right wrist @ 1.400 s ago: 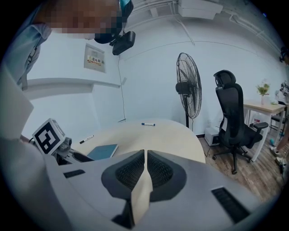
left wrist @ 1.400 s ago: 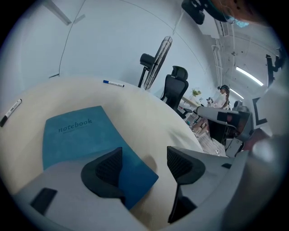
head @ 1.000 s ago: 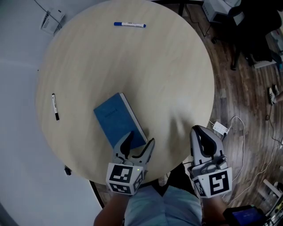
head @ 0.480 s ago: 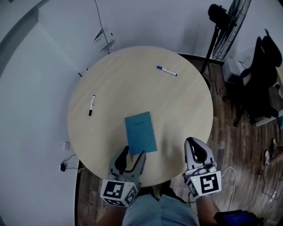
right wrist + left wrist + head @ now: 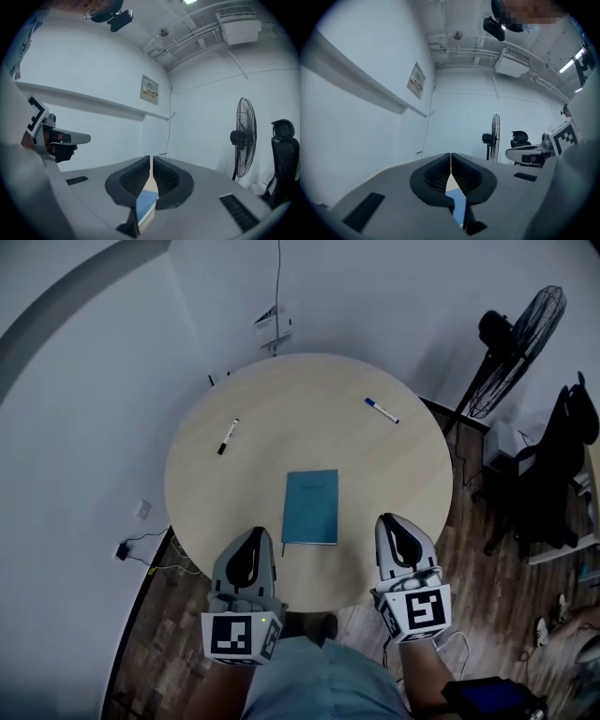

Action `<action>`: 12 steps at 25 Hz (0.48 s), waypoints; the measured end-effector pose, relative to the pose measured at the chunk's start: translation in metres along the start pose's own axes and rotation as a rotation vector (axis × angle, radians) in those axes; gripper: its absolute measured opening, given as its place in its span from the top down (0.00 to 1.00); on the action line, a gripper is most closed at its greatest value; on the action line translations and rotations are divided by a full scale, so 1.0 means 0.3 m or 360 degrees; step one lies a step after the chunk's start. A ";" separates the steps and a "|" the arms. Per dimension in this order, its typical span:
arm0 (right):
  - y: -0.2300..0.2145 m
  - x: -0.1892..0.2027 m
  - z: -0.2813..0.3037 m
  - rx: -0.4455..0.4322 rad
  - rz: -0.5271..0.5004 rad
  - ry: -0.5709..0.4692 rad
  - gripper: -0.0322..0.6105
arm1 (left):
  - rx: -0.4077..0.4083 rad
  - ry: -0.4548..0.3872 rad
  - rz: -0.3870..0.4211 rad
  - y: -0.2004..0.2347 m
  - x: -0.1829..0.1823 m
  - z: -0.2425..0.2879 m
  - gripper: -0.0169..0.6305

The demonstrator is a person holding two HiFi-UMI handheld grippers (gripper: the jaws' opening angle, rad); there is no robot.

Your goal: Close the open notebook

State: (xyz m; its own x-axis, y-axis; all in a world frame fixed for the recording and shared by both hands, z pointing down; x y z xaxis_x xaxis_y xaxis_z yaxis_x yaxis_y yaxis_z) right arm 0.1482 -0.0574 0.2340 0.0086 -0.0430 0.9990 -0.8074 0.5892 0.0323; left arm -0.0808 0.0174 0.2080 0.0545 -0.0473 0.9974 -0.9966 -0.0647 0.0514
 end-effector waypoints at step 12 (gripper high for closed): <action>0.047 -0.053 -0.021 -0.0023 -0.0081 -0.0056 0.87 | -0.0057 -0.0076 0.0141 -0.001 -0.043 -0.057 0.95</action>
State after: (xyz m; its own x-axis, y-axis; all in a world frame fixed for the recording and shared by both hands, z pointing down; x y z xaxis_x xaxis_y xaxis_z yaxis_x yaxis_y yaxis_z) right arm 0.1405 -0.0432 0.2188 0.0282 -0.1014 0.9944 -0.7978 0.5971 0.0835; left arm -0.0823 0.0352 0.1960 -0.0318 -0.0988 0.9946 -0.9992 -0.0227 -0.0342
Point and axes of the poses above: the fingertips, and each gripper's own axes: z forward along the fingers, y to its left, x out of its underside, the point moved 8 cm from there along -z, backward along the fingers, and after that the axes turned 6 degrees about -y, right-handed, at the moved point
